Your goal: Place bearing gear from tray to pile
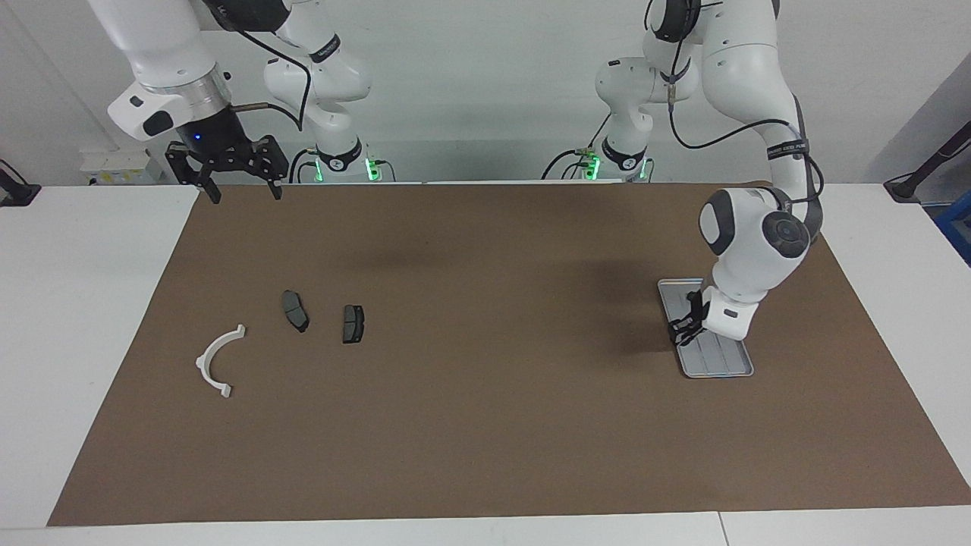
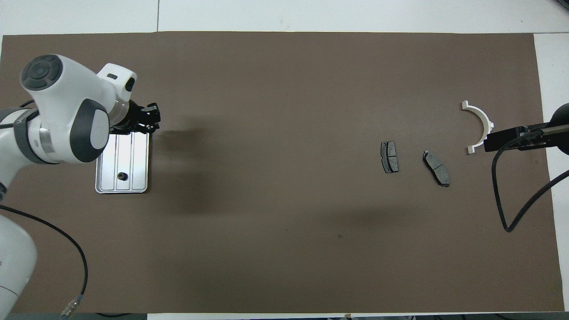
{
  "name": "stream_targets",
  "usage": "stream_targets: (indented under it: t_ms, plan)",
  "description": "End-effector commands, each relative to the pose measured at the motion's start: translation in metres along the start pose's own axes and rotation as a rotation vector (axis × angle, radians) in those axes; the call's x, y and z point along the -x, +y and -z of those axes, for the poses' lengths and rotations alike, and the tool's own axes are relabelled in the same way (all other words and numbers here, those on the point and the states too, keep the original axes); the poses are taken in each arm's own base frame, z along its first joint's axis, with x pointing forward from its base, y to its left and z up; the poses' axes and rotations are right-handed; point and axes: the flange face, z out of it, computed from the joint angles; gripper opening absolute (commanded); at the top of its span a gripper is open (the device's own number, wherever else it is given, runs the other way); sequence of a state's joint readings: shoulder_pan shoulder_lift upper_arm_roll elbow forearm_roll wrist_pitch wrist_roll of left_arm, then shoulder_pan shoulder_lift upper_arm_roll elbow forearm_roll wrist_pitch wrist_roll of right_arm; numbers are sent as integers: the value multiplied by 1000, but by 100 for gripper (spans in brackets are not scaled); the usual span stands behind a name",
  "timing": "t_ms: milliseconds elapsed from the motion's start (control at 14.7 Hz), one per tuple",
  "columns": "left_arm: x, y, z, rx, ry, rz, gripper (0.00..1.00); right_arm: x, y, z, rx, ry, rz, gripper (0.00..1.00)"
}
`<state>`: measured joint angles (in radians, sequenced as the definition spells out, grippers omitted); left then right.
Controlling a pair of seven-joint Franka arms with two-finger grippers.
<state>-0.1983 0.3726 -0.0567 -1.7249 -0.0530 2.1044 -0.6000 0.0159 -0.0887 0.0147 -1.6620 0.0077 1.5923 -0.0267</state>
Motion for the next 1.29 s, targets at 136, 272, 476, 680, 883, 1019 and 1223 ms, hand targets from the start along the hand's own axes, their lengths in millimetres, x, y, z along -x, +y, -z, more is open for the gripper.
stream_targets:
  t_ms: [136, 272, 476, 680, 883, 1019, 1223]
  plan:
    - [106, 132, -22, 0, 14, 84, 3, 1, -39, -35, -21, 8, -73, 100]
    - [130, 144, -47, -20, 17, 88, 4, -3, -47, -52, -24, 15, -120, 100]
    - [136, 137, -63, -19, 20, 88, 4, -4, -53, -61, -24, 11, -127, 100]
    - [143, 134, -72, -23, 18, 82, 5, -4, -53, -61, -24, 11, -126, 100]
    - [150, 133, -78, -35, 10, 75, 7, -4, -54, -61, -24, 13, -124, 100]
    - [153, 134, -78, -37, 10, 69, 10, -3, -65, -62, -24, 11, -104, 100]
    - [155, 133, -80, -41, 7, 69, 30, -2, -66, -62, -26, 11, -103, 100]
